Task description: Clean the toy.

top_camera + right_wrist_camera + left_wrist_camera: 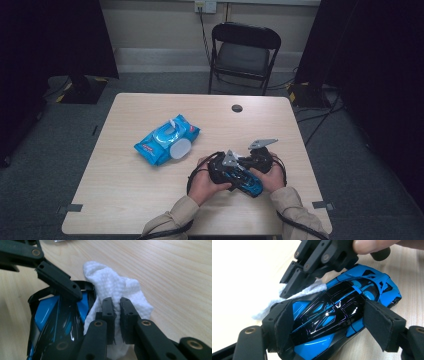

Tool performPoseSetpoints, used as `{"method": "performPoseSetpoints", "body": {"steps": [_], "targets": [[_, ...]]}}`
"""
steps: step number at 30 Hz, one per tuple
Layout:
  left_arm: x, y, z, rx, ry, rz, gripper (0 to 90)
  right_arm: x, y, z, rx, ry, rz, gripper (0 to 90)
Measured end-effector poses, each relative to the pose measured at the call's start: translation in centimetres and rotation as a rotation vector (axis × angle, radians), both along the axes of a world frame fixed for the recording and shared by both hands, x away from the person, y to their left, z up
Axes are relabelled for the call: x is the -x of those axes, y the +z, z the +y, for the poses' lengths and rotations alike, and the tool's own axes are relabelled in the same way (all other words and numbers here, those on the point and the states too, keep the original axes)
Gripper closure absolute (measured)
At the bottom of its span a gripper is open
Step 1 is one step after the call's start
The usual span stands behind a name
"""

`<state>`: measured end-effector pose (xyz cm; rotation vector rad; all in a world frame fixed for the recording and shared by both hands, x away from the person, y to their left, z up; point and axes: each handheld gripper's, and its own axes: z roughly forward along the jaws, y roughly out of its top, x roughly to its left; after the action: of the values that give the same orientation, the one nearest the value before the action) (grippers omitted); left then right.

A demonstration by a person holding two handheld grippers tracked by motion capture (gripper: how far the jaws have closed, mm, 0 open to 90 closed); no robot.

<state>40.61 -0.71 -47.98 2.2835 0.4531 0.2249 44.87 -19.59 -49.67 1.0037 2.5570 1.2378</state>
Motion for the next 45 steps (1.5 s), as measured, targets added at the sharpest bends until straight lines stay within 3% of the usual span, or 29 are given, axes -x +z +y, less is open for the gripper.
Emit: {"method": "performPoseSetpoints", "body": {"steps": [20, 32, 45], "targets": [[0.0, 0.0, -0.1, -0.002, 0.002, 0.003, 24.7, 2.5, -0.1, -3.9, -0.005, 0.016, -0.026, 83.4], [0.0, 0.1, -0.1, -0.010, 0.003, 0.000, 24.7, 4.0, -0.1, -6.1, -0.017, -0.009, -0.033, 83.4], [0.0, 0.1, -0.1, -0.009, 0.004, -0.001, 24.7, 6.1, 0.0, -8.2, 0.004, -0.019, -0.033, 83.4]]}}
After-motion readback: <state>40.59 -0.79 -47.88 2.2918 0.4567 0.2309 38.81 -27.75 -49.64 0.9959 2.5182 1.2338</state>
